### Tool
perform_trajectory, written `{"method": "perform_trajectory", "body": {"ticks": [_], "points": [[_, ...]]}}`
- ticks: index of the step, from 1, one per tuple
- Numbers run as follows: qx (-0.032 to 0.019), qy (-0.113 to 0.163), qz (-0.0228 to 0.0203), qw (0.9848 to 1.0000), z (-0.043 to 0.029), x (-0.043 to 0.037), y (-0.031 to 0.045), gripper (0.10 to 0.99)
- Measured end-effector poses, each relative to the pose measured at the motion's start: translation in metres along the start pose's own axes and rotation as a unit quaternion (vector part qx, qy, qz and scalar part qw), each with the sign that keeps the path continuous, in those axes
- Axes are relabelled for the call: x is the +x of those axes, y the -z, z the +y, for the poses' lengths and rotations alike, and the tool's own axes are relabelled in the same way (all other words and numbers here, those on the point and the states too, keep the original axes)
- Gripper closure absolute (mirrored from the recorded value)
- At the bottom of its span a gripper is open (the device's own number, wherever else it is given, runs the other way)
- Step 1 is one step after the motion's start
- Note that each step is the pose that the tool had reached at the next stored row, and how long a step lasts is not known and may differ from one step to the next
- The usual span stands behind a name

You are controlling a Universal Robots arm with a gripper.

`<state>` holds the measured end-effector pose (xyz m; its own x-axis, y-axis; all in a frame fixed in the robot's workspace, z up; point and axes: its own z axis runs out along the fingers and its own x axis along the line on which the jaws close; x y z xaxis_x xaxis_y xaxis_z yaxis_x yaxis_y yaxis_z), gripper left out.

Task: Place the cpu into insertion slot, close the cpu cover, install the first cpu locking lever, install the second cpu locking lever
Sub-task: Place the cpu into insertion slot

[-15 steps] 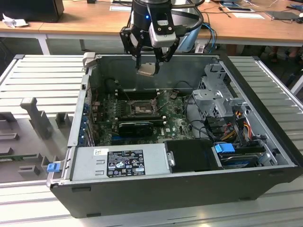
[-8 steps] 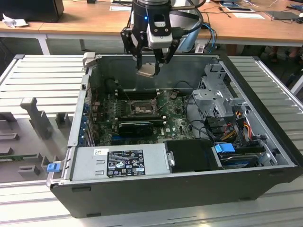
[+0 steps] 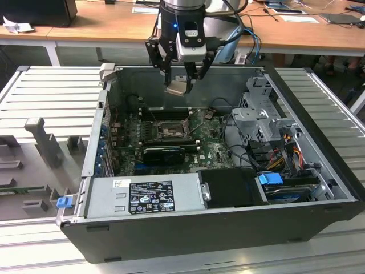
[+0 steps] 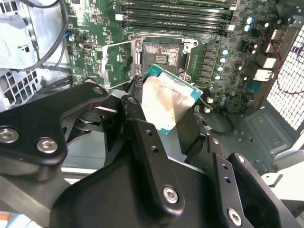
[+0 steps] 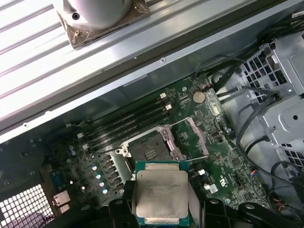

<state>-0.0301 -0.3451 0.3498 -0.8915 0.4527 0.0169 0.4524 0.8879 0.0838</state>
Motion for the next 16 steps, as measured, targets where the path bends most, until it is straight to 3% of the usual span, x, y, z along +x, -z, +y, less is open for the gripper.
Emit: {"method": "perform_trajectory", "body": {"ticks": [6, 16], "points": [[-0.0001, -0.051, -0.0047, 0.9987, 0.0000, 0.0000, -0.0008, 0.557], [-0.0003, -0.098, -0.0089, 0.9952, -0.0001, 0.0000, -0.0010, 0.557]]}}
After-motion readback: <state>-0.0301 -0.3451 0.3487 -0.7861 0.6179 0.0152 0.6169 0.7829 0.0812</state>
